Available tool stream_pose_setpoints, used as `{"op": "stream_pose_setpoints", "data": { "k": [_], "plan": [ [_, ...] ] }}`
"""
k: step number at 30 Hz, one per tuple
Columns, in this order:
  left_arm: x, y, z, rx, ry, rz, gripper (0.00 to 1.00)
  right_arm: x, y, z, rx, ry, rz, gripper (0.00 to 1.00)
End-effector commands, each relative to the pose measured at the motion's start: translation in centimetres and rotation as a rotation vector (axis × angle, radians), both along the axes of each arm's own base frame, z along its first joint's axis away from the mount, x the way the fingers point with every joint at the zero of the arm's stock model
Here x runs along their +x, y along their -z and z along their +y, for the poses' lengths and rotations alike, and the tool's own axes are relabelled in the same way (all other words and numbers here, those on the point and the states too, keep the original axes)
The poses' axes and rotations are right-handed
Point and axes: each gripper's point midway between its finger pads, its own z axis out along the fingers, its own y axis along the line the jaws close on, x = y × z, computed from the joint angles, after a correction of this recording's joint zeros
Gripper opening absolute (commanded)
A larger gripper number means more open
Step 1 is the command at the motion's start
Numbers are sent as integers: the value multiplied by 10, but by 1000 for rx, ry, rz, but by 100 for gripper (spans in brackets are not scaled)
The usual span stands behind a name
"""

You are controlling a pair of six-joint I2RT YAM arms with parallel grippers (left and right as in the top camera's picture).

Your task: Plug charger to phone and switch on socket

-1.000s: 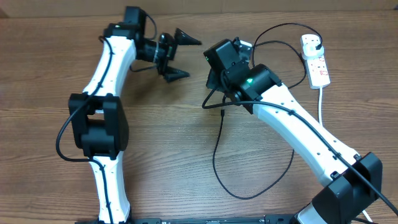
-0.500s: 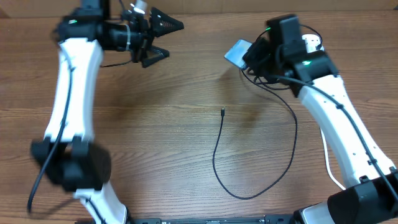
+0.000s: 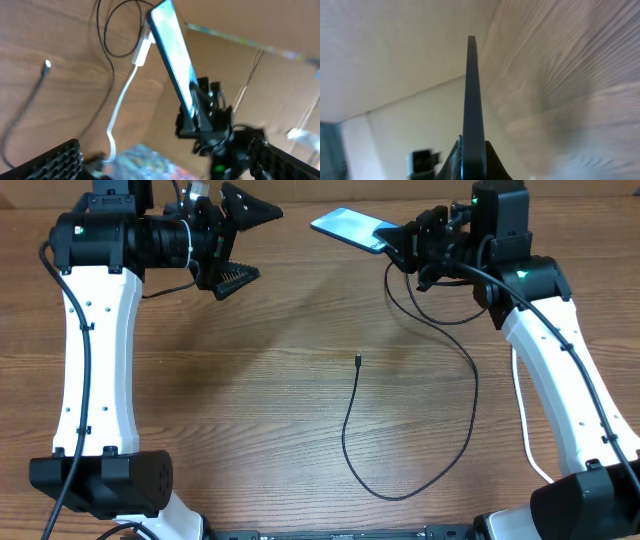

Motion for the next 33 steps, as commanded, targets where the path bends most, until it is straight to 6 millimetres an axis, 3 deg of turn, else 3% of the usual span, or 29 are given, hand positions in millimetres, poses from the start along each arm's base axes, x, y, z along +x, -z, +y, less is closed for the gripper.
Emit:
{"op": "stream_pose_setpoints", "data": {
  "k": [1,4,7,13,19,33],
  "plan": [
    [0,0,-7,-87,-105,206,100,-21,-41,25,99,-74,-33,4],
    [3,-4,-15,-120,-128,250,99,-28,-41,45,122,-75,10,4],
    [0,-5,-24,-143,-144,313,91,-31,-39,57,102,-63,2,4],
    [0,-7,-33,-145,-136,309,85,-35,-44,77,113,-54,-10,4],
    [0,-7,-33,-147,-142,318,83,-31,-60,81,148,-58,-74,4],
    [14,8,-19,-63,-255,310,73,-38,-62,86,193,-90,-23,4]
  ]
}}
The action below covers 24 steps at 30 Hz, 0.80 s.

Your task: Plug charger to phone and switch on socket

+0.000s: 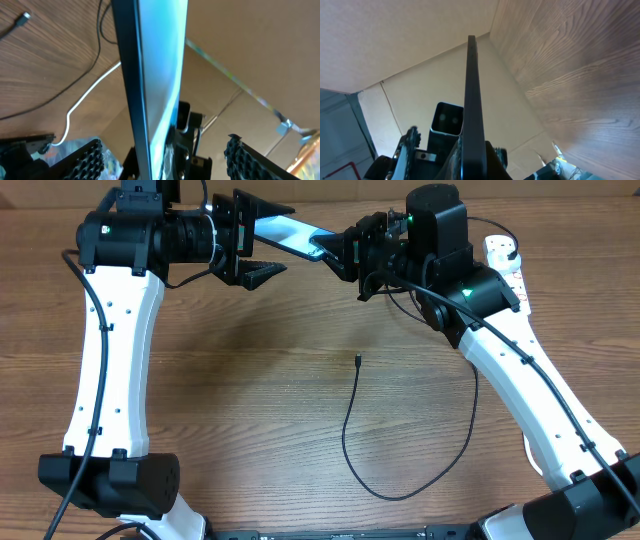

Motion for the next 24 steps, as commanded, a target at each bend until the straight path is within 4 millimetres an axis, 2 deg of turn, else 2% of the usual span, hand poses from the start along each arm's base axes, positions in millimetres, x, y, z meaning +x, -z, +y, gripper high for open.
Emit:
{"op": "stream_pose_setpoints", "data": {
  "k": [1,8,24],
  "plan": [
    [7,9,7,40,-58,25,72,-10,-38,0,65,-20,-52,4],
    [12,10,10,56,-86,21,72,-17,-38,6,84,-46,-26,4],
    [14,12,11,75,-100,16,57,-26,-39,13,104,-86,-2,4]
  ]
}}
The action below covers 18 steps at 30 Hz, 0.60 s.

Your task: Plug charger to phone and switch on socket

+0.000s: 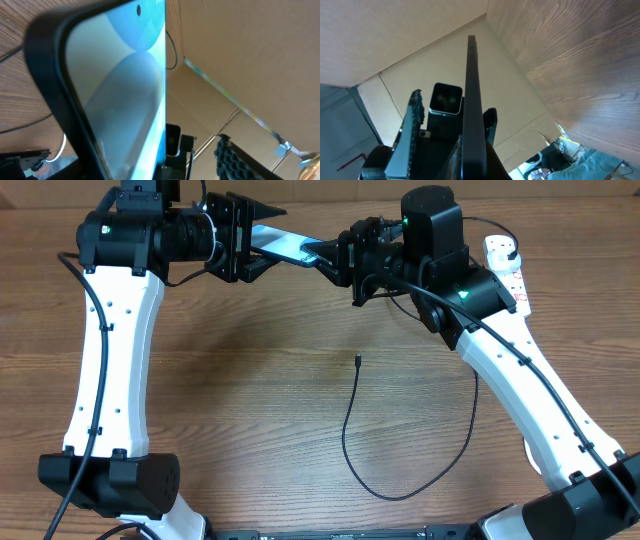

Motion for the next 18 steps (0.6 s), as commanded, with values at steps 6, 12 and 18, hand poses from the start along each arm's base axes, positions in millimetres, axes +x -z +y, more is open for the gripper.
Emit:
{"op": "stream_pose_setpoints", "data": {
  "k": [6,12,18],
  "plan": [
    [3,5,1,13,-20,13,52,-16,-38,8,72,-30,-35,4],
    [3,5,1,13,-20,13,42,-21,-42,15,85,-45,-44,4],
    [3,5,1,13,-20,12,35,-21,-42,16,85,-46,-44,4]
  ]
}}
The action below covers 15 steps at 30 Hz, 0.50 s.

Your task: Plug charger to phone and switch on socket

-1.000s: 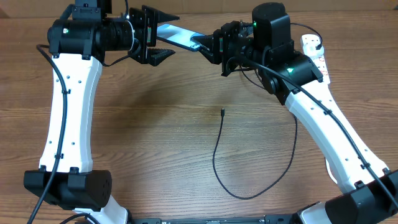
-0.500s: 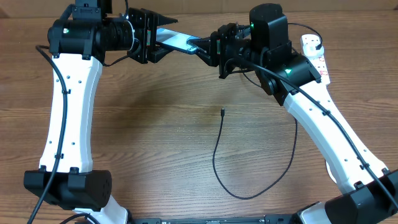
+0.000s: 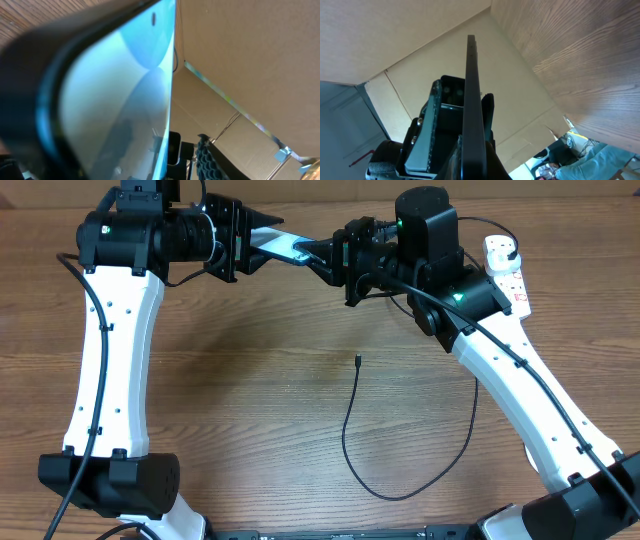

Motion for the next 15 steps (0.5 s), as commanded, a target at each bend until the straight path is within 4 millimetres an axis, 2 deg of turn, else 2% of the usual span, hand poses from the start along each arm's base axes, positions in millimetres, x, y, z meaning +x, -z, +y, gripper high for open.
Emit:
{"op": "stream_pose_setpoints", "data": {
  "k": [1,9,14,15],
  "plan": [
    [2,3,-1,5,-6,6,34,-17,-34,5,46,-43,-65,4],
    [2,3,-1,6,-8,7,20,-19,-35,7,46,-49,-65,4],
    [2,3,0,7,-8,7,4,-21,-34,10,46,-57,-65,5],
    [2,3,0,7,-8,6,4,-22,-35,10,47,-59,-65,5]
  ]
}}
